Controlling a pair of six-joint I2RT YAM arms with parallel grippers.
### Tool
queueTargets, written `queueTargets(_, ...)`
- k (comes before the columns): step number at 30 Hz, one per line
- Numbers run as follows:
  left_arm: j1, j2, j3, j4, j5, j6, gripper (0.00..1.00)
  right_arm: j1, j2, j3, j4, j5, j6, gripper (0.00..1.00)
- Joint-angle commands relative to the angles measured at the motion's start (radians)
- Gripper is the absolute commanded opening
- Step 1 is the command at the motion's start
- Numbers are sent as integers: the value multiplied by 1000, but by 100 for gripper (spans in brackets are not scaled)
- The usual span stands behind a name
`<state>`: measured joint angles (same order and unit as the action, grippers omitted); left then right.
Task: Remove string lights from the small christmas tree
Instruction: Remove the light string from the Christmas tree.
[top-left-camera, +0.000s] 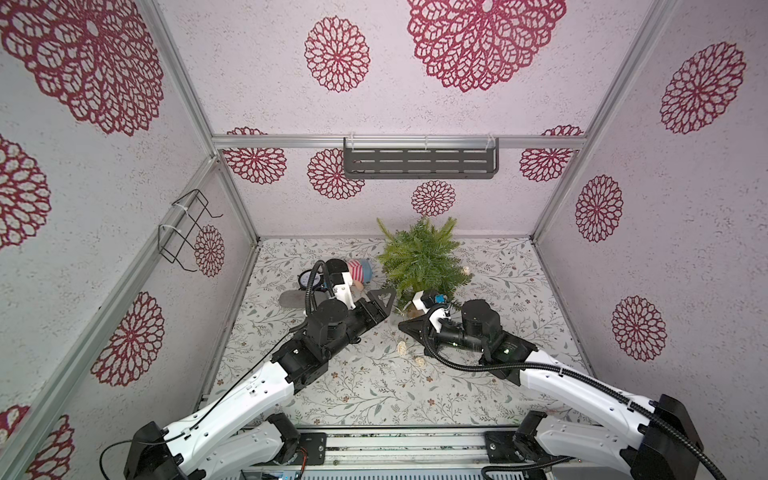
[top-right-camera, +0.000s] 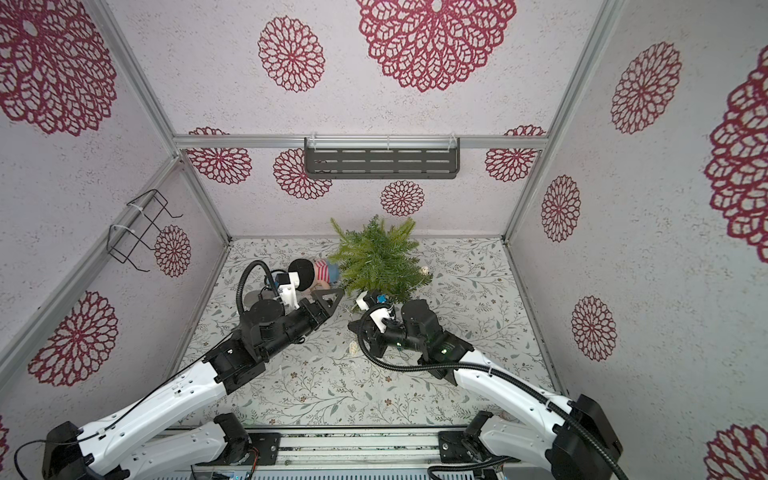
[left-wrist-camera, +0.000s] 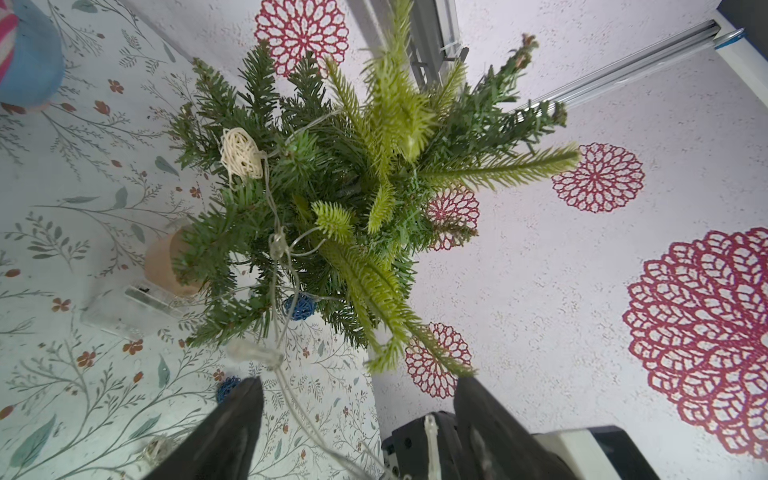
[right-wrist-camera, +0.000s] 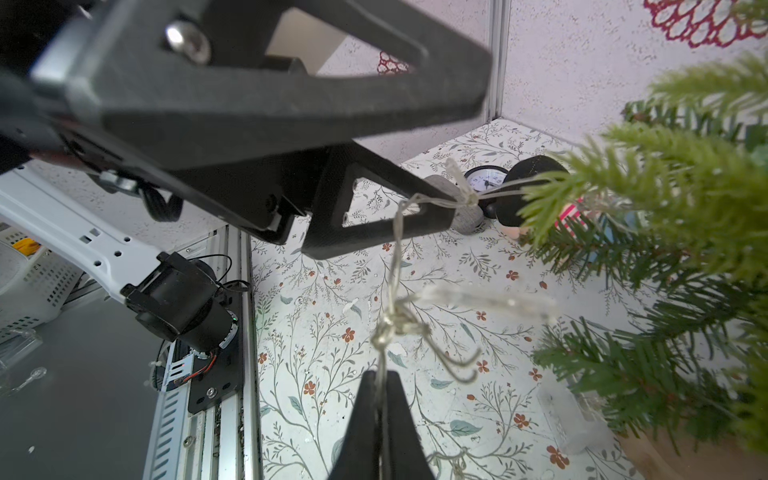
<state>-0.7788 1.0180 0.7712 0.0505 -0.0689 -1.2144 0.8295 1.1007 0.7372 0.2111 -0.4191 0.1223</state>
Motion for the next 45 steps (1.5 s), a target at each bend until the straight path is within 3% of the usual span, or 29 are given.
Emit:
queueTargets(1,-17,17,11,42,19,-32,74,9,-1,24,18,17,-25,0)
queueTargets(11,-17,33,-3,79,8,-45,47,12,6,15,20,26,-25,0)
queueTargets(23,-17,23,17,12,-43,5,22,18,20,9,22,36,-24,0)
queueTargets(40,-17,-4,75,-131,-120,125,0,28,44,21,0,79,-14,0)
queueTargets(45,2,-7,94,-187,-133,157,0,35,66,45,-4,84,-25,26)
